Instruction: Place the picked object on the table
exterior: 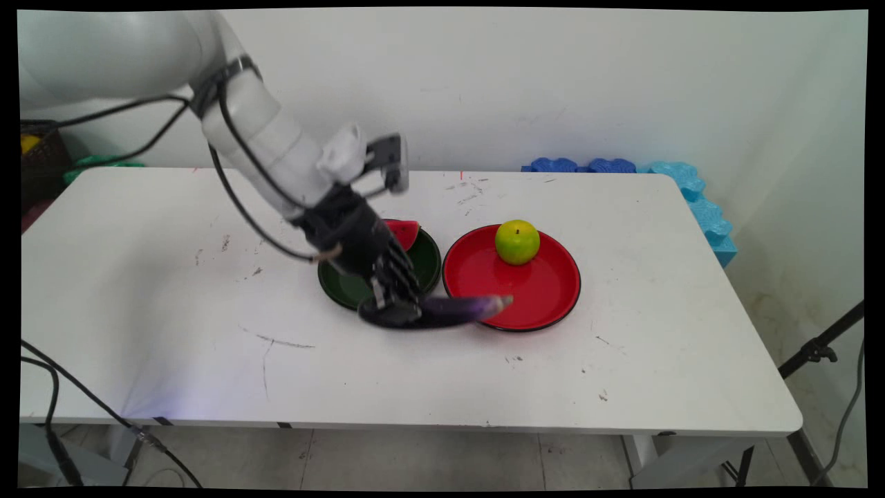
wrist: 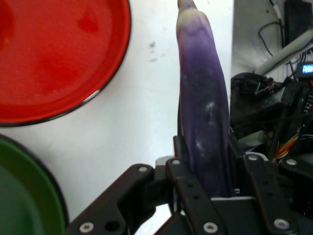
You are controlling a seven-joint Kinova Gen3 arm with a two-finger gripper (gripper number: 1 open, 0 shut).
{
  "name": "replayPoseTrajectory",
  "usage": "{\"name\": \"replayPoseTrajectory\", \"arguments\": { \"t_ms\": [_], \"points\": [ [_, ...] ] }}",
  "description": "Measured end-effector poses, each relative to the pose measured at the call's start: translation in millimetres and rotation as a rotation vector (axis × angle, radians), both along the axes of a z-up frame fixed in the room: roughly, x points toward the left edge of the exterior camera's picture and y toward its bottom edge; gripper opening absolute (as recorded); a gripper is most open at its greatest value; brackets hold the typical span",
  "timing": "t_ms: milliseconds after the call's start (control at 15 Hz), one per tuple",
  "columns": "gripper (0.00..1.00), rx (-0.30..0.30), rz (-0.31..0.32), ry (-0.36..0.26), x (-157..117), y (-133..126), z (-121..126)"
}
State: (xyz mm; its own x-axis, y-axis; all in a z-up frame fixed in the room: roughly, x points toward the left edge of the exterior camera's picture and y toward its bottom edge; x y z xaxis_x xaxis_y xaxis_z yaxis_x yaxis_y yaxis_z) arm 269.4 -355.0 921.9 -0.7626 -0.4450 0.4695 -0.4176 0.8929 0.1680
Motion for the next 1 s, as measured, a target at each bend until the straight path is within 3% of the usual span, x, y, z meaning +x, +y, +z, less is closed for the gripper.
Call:
{"name": "replayPoseTrajectory", "arguments": {
  "t_ms": [533,1000],
  "points": [
    [0.0,-0.04,-0.029,-0.027,-10.7,18.8,-67.6],
    [0.0,-0.05,-0.035,-0.04,-9.5,23.0,-100.6]
  ]
}}
